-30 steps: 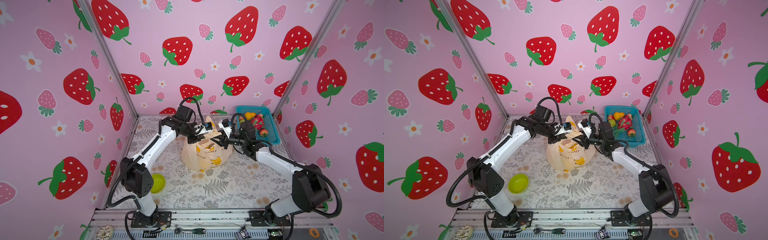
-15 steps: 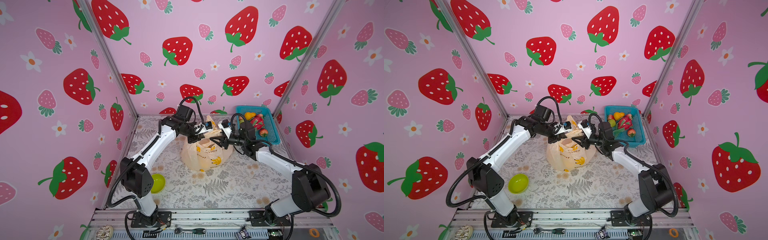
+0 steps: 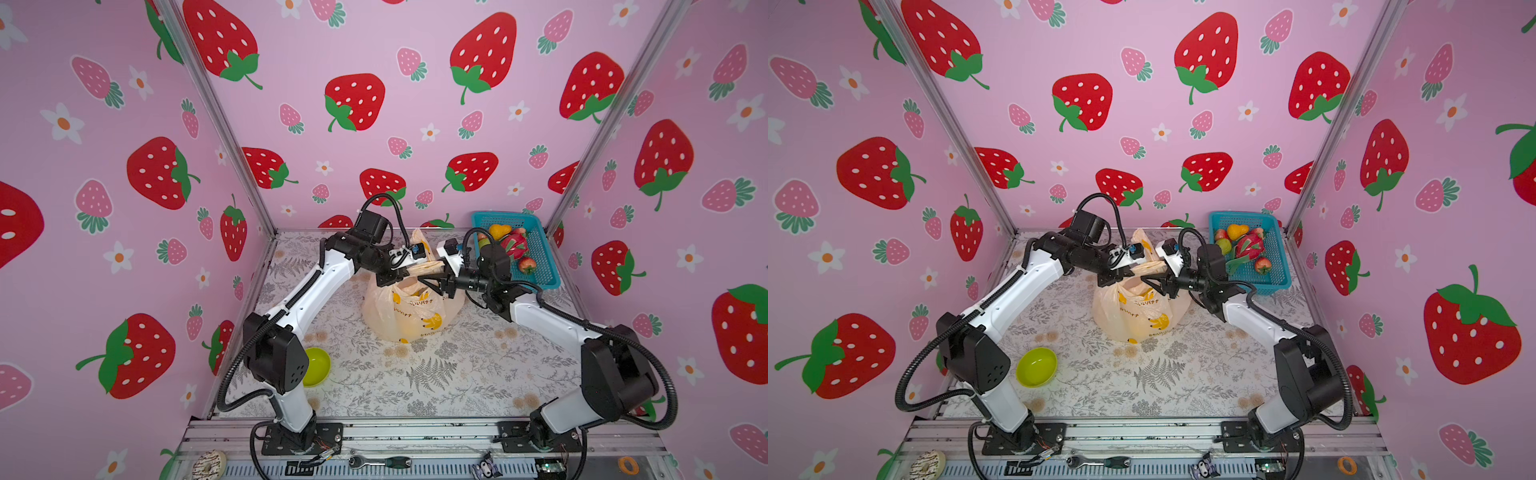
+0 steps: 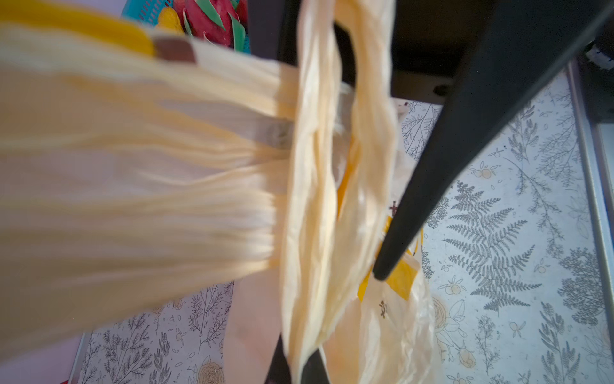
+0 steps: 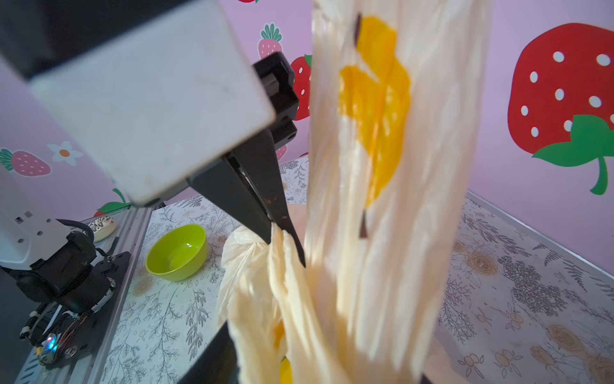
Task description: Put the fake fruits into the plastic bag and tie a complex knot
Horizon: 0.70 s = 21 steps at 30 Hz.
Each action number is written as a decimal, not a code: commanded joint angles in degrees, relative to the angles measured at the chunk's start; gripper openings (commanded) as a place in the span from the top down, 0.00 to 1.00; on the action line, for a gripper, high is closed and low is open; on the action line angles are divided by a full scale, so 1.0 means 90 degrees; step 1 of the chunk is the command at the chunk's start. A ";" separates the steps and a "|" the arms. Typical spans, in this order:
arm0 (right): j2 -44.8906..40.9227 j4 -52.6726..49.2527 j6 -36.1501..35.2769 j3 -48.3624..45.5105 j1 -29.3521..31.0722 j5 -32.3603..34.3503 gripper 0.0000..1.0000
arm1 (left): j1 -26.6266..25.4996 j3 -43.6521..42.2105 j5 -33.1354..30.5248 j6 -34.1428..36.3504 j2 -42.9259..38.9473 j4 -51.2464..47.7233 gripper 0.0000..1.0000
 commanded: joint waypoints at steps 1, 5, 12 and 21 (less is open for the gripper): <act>0.0098 0.0454 0.0245 -0.0083 -0.0020 -0.0118 0.49 | -0.0044 0.0198 0.0078 0.0098 0.0041 -0.0197 1.00; 0.0137 0.0538 0.0334 -0.0073 -0.0024 -0.0086 0.51 | -0.0043 0.0211 0.0064 0.0125 0.0044 -0.0254 1.00; 0.0167 0.0655 0.0450 -0.0029 -0.0022 -0.0005 0.52 | -0.0051 0.0202 0.0059 0.0238 0.0051 -0.0347 1.00; 0.0178 0.0655 0.0497 0.0020 -0.0022 0.0031 0.57 | -0.0051 0.0209 -0.0019 0.0287 0.0080 -0.0392 1.00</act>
